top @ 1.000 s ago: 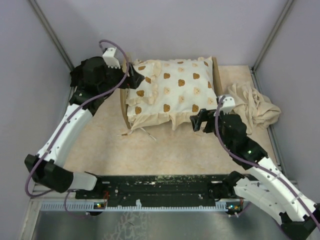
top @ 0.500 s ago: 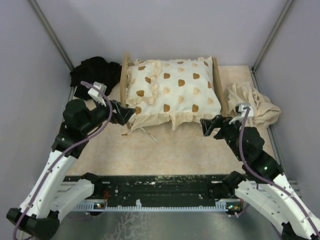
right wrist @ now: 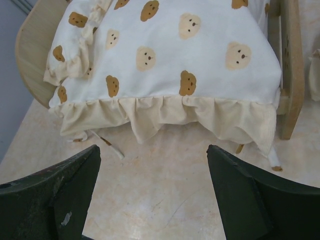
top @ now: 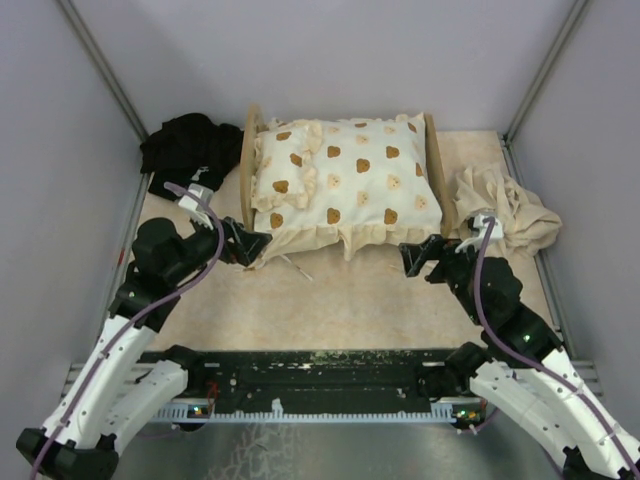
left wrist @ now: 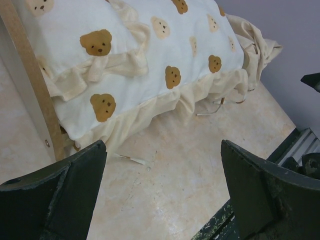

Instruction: Set up the pet bed

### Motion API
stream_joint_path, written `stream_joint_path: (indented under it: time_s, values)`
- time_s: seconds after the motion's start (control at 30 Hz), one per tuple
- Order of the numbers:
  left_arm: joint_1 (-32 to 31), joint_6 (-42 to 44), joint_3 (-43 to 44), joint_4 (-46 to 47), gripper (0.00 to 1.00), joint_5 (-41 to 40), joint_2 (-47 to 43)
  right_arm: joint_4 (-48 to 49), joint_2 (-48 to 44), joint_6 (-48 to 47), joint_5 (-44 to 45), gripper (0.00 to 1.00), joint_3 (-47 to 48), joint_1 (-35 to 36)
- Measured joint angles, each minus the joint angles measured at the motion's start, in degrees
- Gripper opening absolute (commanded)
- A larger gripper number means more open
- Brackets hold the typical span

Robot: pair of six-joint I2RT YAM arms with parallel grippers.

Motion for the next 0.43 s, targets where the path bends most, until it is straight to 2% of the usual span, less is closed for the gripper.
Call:
stream_joint_path:
  time_s: [0.43]
  values:
    - [0.00, -0.72, 0.00, 1.42, 1.00, 1.46, 1.01, -0.96, -1.05, 0.04, 0.13, 0.88, 0.04, 0.00]
